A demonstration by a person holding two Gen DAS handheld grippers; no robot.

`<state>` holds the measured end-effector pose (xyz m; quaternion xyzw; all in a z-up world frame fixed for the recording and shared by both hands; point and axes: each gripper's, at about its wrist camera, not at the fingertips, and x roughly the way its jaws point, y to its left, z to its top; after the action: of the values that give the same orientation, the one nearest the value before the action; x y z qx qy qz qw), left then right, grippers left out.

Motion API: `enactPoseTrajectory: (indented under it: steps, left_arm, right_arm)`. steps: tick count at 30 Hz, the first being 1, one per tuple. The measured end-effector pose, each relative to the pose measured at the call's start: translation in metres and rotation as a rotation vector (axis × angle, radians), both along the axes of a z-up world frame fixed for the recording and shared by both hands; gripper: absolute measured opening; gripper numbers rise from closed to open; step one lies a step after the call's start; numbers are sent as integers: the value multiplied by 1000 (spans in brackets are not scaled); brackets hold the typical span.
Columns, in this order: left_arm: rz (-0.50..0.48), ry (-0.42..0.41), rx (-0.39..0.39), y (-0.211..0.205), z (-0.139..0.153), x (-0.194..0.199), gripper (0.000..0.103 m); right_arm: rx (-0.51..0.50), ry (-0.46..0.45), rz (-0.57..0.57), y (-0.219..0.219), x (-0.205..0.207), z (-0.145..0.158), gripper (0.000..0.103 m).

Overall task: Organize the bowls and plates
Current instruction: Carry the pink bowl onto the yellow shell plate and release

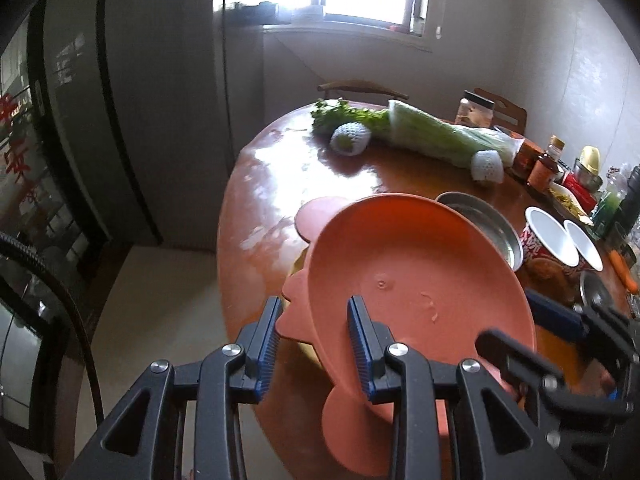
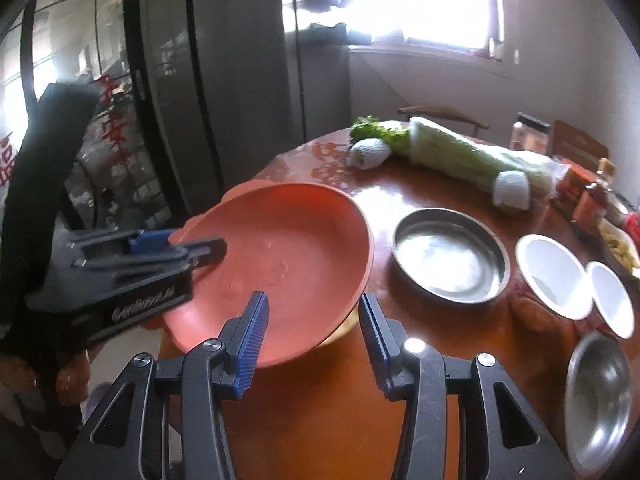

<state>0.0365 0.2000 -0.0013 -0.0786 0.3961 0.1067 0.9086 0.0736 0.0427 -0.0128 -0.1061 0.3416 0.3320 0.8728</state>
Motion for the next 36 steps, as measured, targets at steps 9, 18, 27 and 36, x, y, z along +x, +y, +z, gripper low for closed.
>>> enactPoseTrajectory:
  steps: [9, 18, 27, 36]
  left_arm:
    - [41, 13, 26, 6, -9, -6, 33]
    - [41, 41, 22, 0, -18, -5, 34]
    - [22, 57, 19, -8, -22, -4, 34]
    - [33, 75, 16, -5, -28, 2, 35]
  right_arm:
    - [-53, 32, 86, 27, 28, -16, 49]
    - [-100, 32, 105, 36, 43, -30, 49]
    - [-151, -12, 92, 41, 54, -36, 49]
    - [-187, -22, 91, 44, 55, -44, 49]
